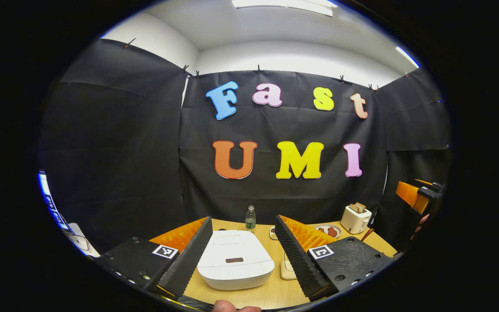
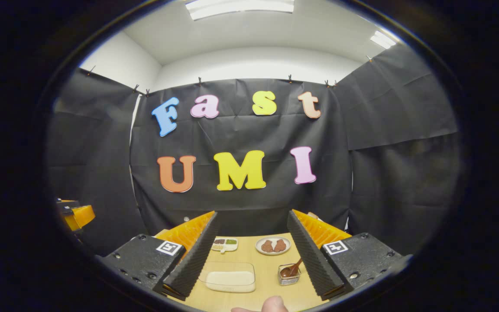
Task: Close the left gripper, press the button to open the rice cooker; take a wooden spoon from the chopstick holder with the right hand, scoop a spoonful of rice and pour it into the rice cooker, then put the wooden spoon back into the chopstick holder.
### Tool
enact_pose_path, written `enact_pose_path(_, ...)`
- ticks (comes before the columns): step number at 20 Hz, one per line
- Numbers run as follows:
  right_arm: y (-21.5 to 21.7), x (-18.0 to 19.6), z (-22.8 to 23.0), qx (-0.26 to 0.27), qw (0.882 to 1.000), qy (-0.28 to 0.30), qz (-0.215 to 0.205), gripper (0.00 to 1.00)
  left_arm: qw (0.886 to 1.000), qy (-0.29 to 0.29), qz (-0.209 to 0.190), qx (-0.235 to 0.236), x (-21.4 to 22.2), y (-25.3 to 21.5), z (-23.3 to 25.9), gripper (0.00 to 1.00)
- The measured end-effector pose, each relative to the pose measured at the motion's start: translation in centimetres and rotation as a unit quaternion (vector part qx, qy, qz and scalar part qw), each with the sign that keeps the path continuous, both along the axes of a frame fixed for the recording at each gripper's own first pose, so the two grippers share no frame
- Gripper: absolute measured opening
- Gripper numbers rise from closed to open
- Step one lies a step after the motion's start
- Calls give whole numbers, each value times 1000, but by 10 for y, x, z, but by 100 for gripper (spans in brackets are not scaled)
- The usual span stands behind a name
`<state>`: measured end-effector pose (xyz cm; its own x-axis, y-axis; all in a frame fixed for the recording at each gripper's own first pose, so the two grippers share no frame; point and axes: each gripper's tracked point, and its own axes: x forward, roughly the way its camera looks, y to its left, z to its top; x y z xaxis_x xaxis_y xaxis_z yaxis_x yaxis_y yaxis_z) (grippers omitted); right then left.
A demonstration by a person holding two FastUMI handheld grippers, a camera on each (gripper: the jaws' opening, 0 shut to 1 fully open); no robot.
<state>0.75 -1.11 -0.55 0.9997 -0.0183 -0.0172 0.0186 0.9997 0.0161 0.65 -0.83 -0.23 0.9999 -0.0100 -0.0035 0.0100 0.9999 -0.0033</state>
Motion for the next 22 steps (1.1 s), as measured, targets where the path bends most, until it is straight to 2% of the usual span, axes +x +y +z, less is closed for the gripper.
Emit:
enact_pose_path(9, -5, 6, -9, -3, 1000, 11, 0, 99, 1000, 2, 3, -2, 5, -3, -4, 94)
enact_pose_path(15, -7, 17, -16, 5, 1000, 17, 8, 100, 998, 56, -5, -9, 19, -10, -34, 94)
enact_pose_path(18, -8, 27, -23, 5, 1000, 25, 16, 99, 994, 102, -17, -18, 28, -17, -60, 94)
enact_pose_path(21, -11, 38, -30, 6, 999, 32, 24, 99, 987, 155, -15, -27, 38, -16, -89, 80)
enact_pose_path(22, -14, 42, -32, 8, 999, 33, 25, 99, 985, 171, -13, -28, 41, -16, -98, 65)
